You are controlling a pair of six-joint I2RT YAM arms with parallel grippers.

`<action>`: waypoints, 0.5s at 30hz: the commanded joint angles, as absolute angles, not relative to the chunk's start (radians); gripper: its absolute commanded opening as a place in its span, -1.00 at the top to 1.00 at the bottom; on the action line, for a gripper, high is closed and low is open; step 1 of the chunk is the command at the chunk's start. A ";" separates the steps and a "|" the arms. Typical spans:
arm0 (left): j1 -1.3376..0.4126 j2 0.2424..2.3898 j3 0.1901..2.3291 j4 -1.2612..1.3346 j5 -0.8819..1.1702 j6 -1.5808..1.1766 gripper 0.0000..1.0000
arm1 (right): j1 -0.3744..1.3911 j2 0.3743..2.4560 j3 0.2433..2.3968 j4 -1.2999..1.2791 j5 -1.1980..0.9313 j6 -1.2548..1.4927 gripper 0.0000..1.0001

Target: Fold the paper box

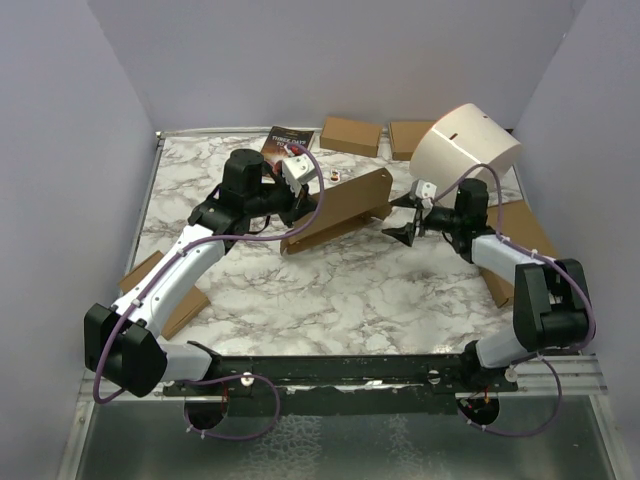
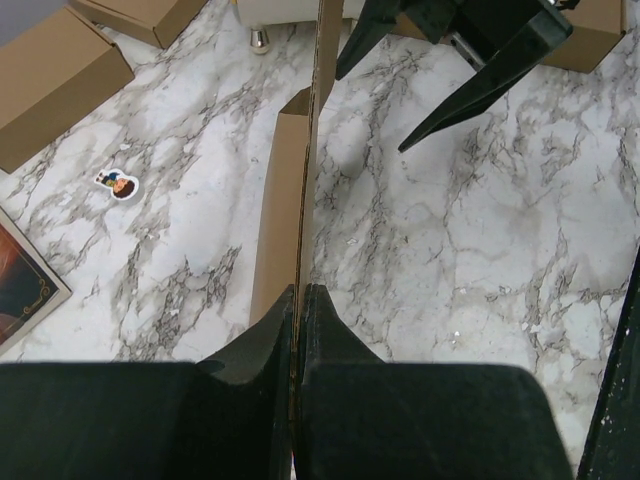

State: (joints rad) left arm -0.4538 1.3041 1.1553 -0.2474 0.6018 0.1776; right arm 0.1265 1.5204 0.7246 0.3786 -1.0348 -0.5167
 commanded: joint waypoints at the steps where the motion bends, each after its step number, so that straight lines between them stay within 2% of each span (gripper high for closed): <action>1: -0.454 1.313 1.155 -0.285 0.586 0.170 1.00 | 0.064 1.467 0.750 0.271 -1.211 -0.615 -0.52; 7: -0.454 1.307 1.155 -0.287 0.587 0.173 1.00 | -0.040 1.447 0.805 0.242 -1.255 -0.587 -0.51; 9: -0.454 1.308 1.157 -0.289 0.589 0.173 1.00 | -0.049 1.444 0.829 0.246 -1.211 -0.575 -0.46; 11: -0.454 1.308 1.157 -0.288 0.590 0.173 1.00 | -0.050 1.459 0.861 0.262 -1.152 -0.535 -0.24; 13: -0.454 1.308 1.158 -0.289 0.593 0.173 1.00 | -0.049 1.487 0.908 0.243 -1.106 -0.519 0.18; 15: -0.454 1.310 1.156 -0.287 0.596 0.173 1.00 | -0.045 1.528 0.958 0.207 -1.081 -0.505 0.50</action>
State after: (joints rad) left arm -0.4538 1.3041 1.1553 -0.2474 0.6018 0.1776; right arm -0.0509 1.4799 0.8604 0.2573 -1.1625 -0.5503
